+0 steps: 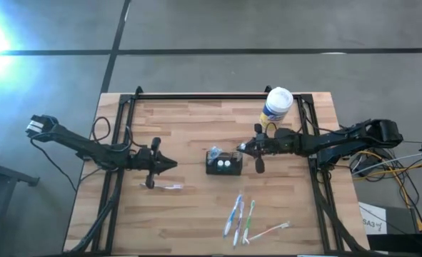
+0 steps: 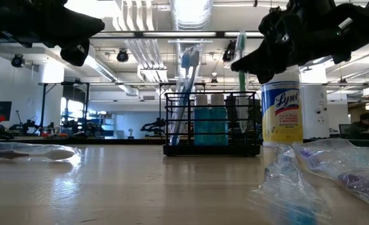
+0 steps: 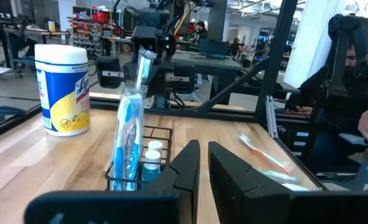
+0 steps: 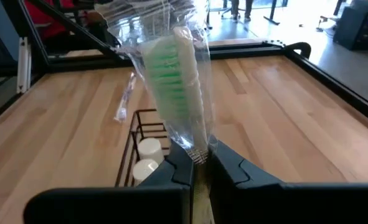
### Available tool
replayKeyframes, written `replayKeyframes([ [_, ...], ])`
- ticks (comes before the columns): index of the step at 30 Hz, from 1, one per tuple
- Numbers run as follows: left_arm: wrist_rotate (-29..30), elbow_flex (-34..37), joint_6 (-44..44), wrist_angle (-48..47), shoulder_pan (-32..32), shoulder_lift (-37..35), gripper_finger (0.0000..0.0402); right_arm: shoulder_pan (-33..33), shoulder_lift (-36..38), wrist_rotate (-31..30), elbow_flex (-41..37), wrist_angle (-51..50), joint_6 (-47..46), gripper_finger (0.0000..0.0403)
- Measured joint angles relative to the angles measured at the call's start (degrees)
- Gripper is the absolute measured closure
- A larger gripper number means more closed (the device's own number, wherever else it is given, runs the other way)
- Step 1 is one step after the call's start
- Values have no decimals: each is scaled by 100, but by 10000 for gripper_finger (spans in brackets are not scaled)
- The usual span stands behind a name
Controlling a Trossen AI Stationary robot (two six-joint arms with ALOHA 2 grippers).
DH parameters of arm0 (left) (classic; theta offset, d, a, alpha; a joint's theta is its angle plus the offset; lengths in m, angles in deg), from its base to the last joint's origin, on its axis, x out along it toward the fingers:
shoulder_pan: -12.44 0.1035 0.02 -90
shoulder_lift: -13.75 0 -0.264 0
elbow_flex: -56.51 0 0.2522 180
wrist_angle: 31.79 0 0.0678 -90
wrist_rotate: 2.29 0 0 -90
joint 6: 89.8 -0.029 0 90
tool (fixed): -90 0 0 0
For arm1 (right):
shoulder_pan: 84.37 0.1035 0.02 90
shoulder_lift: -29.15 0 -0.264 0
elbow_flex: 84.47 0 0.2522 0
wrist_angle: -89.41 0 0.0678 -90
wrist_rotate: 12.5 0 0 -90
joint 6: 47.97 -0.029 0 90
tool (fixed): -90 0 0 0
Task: Pick & Place toothbrushing station
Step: Put the green toothbrush into the wire organizer
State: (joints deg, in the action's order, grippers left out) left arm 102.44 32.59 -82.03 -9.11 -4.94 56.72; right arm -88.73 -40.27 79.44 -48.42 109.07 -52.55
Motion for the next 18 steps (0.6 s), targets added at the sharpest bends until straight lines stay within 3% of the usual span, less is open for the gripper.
replayKeyframes([
  [8,35,4,-4,-2,0,156,365,-7,-376,-34,-96,363,-31,383],
  [18,64,7,11,-6,0,433,365,-39,-1323,-91,61,896,-236,307],
])
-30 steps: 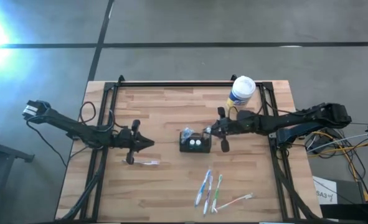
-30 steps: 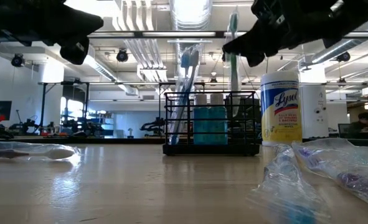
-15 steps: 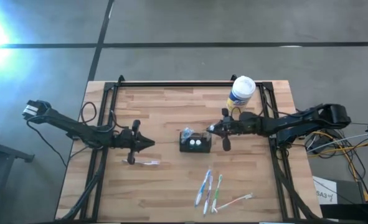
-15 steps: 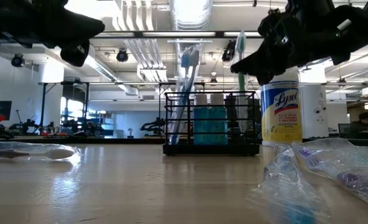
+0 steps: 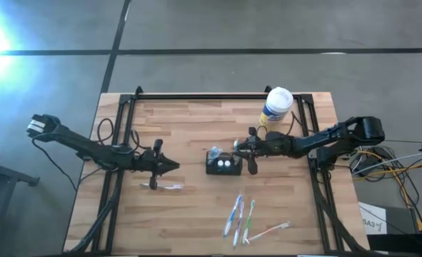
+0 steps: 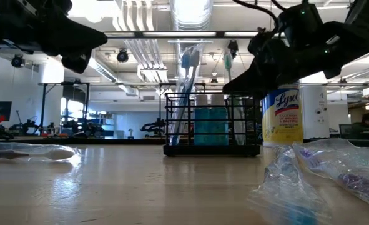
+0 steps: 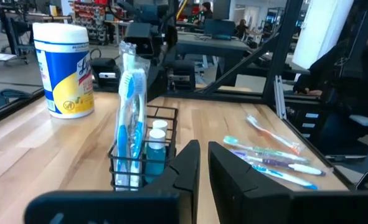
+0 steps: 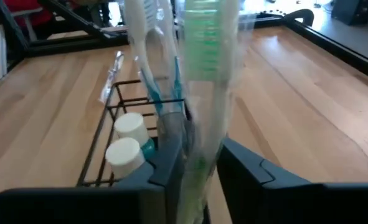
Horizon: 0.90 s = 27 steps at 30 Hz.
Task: Pick & Place toothbrushing station
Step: Put the green toothbrush into the wire organizer
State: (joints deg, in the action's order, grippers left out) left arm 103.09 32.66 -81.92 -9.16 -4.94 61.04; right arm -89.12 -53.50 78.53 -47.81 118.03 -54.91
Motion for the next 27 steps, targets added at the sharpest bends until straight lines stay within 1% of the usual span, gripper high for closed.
replayKeyframes([
  [4,0,0,22,-1,0,73,365,-5,-112,-12,126,5,-31,276],
  [8,-2,2,148,-5,0,156,365,-5,72,-12,188,-19,-44,249],
  [11,-8,2,193,-7,0,234,365,-5,374,-10,183,-77,-42,233],
  [14,-18,4,194,3,0,288,365,-4,785,-10,181,-388,-18,223],
  [19,-275,5,129,-15,-5,304,365,88,1608,36,219,-966,-82,220],
  [21,-411,7,44,-25,-7,304,365,221,1948,45,281,-1394,-244,223],
  [24,-442,4,15,-47,-4,302,365,470,2381,47,544,-2609,-645,231],
  [27,-442,5,13,-44,-4,294,365,918,2662,-261,878,-3769,-1009,242],
])
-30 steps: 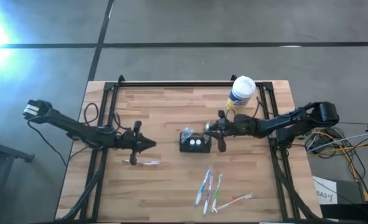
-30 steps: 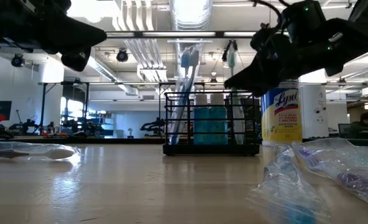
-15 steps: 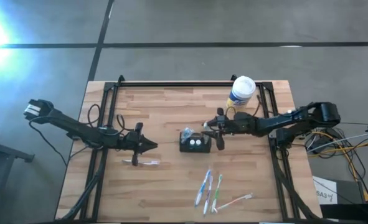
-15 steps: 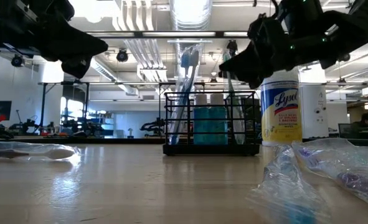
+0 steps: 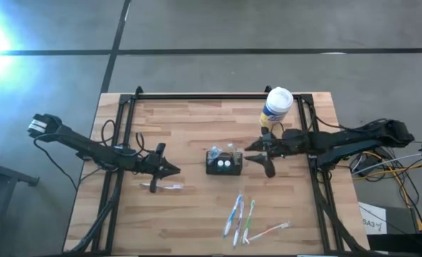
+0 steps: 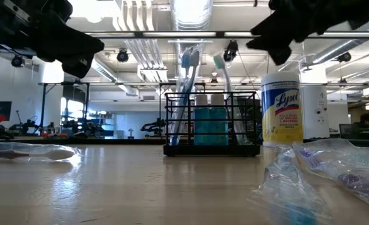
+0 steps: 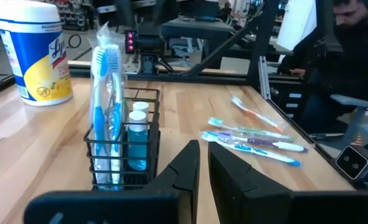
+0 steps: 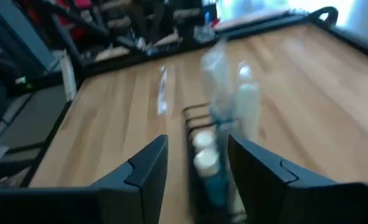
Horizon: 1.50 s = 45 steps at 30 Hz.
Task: Pick & Place toothbrushing station
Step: Put the green toothbrush into the wire organizer
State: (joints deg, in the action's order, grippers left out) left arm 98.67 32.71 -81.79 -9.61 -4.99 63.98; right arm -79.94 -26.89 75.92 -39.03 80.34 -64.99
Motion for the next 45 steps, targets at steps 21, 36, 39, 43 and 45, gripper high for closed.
replayKeyframes([
  [21,-50,-47,-433,-557,7,-196,365,4005,-1610,-4002,1721,-3251,-4343,389],
  [36,-242,-44,-11,-1736,4,-499,365,4026,-4287,-2540,3576,-4399,-7168,378],
  [39,-435,-44,-3,-1766,4,-542,365,4012,-4623,-2105,3865,-4549,-7511,343],
  [43,-686,-44,-2,-1760,4,-560,365,3994,-4874,-2014,4105,-4713,-8123,276],
  [45,-791,-42,-2,-1764,4,-560,365,3939,-4971,-1778,4160,-4852,-8504,242],
])
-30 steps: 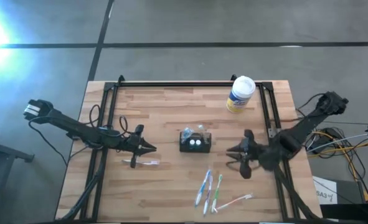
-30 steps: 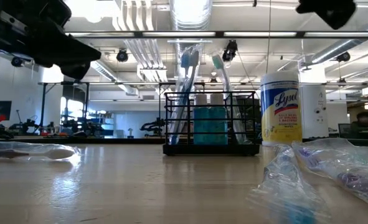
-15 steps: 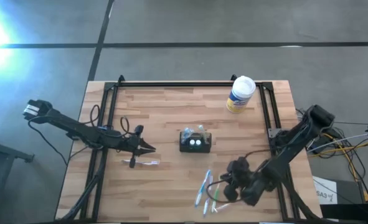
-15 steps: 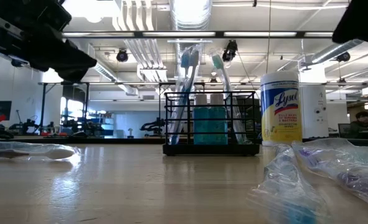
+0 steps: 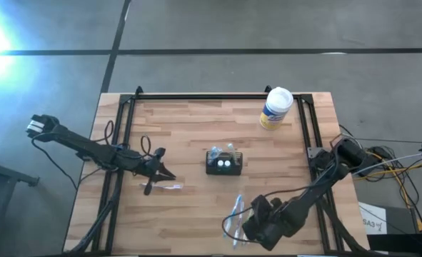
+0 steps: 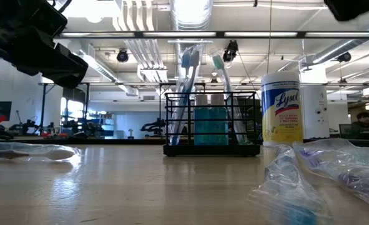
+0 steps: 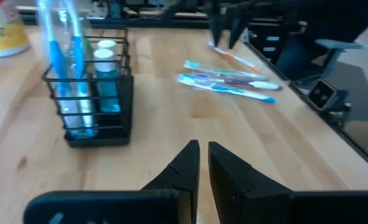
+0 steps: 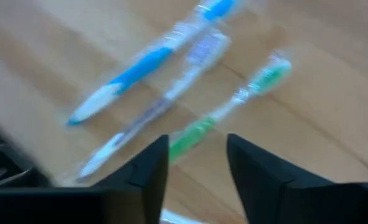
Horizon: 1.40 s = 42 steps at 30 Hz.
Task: Pick & Place toothbrushing station
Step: Put the green toothbrush into the wire organizer
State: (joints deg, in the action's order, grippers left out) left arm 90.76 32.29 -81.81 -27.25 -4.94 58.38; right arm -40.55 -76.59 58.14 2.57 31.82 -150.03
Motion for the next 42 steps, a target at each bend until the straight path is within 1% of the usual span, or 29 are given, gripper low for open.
replayKeyframes([
  [2,-101,20,0,3,0,0,365,-95,-91,295,40,-151,-357,212],
  [5,-250,35,0,-62,0,1,365,-200,-190,275,47,-181,-487,182],
  [7,-315,35,-2,-143,0,0,365,-281,-237,294,50,-203,-492,169],
  [12,-371,39,-2,-178,-2,2,365,-428,-393,340,49,-197,-495,159],
  [16,-371,39,-4,-182,0,2,365,-514,-648,725,48,-158,-434,167],
  [20,-371,39,-3,-184,-2,2,365,-578,-860,1062,77,-148,-210,183],
  [25,-371,42,-2,-192,-2,2,365,-624,-898,1084,68,-153,205,215],
  [31,-371,42,-2,-192,-2,2,365,-690,-790,604,40,-239,627,288],
  [32,-371,42,-4,-192,-2,2,365,-714,-779,379,39,-247,707,302],
  [35,-371,42,-3,-195,-2,2,365,-814,-766,-13,35,-332,881,343],
  [38,-371,42,-4,-212,-2,2,365,-882,-756,-149,35,-213,1365,378],
  [39,-371,42,-4,-219,-2,2,365,-908,-752,-161,40,-124,1548,387],
  [42,-369,42,-4,-227,-2,2,365,-1022,-741,-174,127,-129,1942,393],
])
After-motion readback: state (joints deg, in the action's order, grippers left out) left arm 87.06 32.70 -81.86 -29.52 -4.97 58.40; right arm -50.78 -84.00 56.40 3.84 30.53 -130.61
